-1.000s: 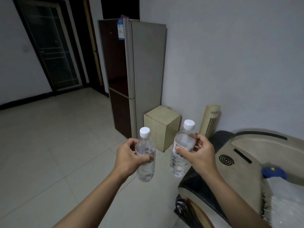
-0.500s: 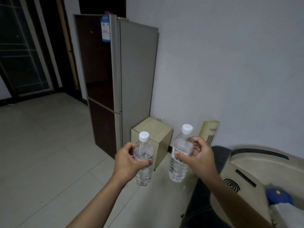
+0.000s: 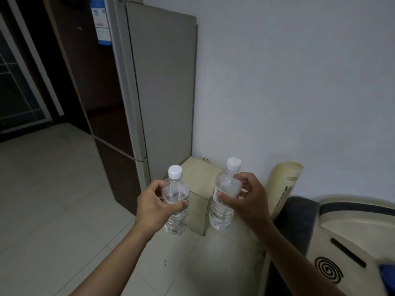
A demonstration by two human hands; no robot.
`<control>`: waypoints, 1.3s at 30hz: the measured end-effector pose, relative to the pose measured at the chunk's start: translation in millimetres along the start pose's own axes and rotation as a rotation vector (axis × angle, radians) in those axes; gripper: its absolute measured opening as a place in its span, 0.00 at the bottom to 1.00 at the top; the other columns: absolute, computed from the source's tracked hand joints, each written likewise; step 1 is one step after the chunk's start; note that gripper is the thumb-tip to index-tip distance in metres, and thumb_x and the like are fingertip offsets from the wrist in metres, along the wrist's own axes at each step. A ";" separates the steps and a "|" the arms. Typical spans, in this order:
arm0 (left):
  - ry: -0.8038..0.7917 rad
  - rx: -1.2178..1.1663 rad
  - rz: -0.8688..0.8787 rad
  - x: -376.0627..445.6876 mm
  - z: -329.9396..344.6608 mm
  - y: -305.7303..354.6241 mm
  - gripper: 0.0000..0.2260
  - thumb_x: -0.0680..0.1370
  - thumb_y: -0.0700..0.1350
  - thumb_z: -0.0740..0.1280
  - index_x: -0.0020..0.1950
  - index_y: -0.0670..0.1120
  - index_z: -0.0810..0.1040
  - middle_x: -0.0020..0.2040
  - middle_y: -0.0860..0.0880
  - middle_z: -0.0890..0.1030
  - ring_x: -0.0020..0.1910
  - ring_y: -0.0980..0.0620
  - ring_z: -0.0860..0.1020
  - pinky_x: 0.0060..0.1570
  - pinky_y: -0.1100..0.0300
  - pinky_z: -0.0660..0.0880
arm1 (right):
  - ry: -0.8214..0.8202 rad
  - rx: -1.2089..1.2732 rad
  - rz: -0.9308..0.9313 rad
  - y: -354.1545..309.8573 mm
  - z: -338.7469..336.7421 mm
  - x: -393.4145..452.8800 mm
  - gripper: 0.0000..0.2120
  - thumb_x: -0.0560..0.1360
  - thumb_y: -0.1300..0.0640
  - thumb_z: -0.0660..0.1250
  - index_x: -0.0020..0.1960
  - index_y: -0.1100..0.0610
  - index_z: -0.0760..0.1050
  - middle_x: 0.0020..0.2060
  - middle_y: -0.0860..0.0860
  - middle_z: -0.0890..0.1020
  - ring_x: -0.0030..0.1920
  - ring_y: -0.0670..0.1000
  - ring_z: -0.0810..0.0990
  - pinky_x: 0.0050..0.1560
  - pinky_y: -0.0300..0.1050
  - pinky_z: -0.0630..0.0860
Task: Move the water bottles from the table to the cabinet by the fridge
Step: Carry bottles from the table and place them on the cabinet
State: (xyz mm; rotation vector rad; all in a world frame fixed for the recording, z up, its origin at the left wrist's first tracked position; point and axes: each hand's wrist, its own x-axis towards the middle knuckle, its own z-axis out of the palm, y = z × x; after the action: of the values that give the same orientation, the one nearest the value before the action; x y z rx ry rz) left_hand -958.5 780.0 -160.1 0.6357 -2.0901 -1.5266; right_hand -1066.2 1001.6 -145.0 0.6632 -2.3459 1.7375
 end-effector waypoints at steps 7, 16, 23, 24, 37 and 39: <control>0.009 0.018 0.006 99.2 36.6 10.3 0.22 0.58 0.39 0.85 0.47 0.47 0.79 0.41 0.51 0.85 0.41 0.54 0.84 0.46 0.49 0.83 | -0.009 -0.061 -0.030 42.5 9.1 122.3 0.27 0.60 0.53 0.83 0.53 0.53 0.75 0.47 0.46 0.82 0.47 0.48 0.83 0.47 0.48 0.84; 0.004 0.026 -0.015 219.8 60.9 -6.0 0.21 0.58 0.41 0.84 0.45 0.47 0.79 0.40 0.50 0.85 0.40 0.51 0.84 0.44 0.47 0.83 | -0.002 -0.085 -0.007 81.6 43.3 222.4 0.26 0.61 0.51 0.82 0.54 0.52 0.74 0.48 0.46 0.82 0.48 0.48 0.83 0.47 0.50 0.84; -0.101 -0.029 0.016 326.7 74.6 -34.3 0.24 0.53 0.50 0.84 0.43 0.49 0.77 0.39 0.50 0.83 0.40 0.49 0.82 0.41 0.53 0.80 | 0.100 -0.153 0.028 100.5 88.5 283.8 0.25 0.60 0.56 0.84 0.52 0.53 0.75 0.46 0.46 0.83 0.46 0.46 0.84 0.45 0.46 0.84; -0.122 -0.027 0.026 343.2 75.8 -37.0 0.23 0.55 0.47 0.85 0.43 0.49 0.77 0.40 0.50 0.83 0.40 0.50 0.82 0.41 0.57 0.79 | 0.116 -0.173 0.032 100.4 94.4 293.5 0.25 0.60 0.56 0.84 0.51 0.52 0.75 0.46 0.46 0.82 0.46 0.47 0.84 0.44 0.46 0.84; -0.267 0.009 0.074 495.3 140.5 -50.0 0.21 0.57 0.40 0.85 0.41 0.49 0.78 0.36 0.54 0.83 0.35 0.57 0.78 0.39 0.57 0.79 | 0.186 -0.125 0.199 149.4 125.8 394.2 0.25 0.60 0.56 0.84 0.52 0.50 0.75 0.48 0.49 0.82 0.49 0.48 0.83 0.48 0.42 0.82; -0.273 -0.010 0.069 517.0 162.7 -50.6 0.21 0.57 0.39 0.85 0.41 0.49 0.77 0.35 0.55 0.82 0.32 0.61 0.76 0.36 0.61 0.77 | 0.191 -0.121 0.207 167.4 122.0 415.4 0.25 0.60 0.55 0.83 0.52 0.50 0.75 0.48 0.48 0.82 0.49 0.47 0.83 0.46 0.39 0.81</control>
State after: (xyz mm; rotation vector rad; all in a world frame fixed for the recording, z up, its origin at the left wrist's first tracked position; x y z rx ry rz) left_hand -1458.3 567.9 -199.8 0.3633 -2.2747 -1.6611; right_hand -1491.6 818.2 -175.7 0.2310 -2.4309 1.6356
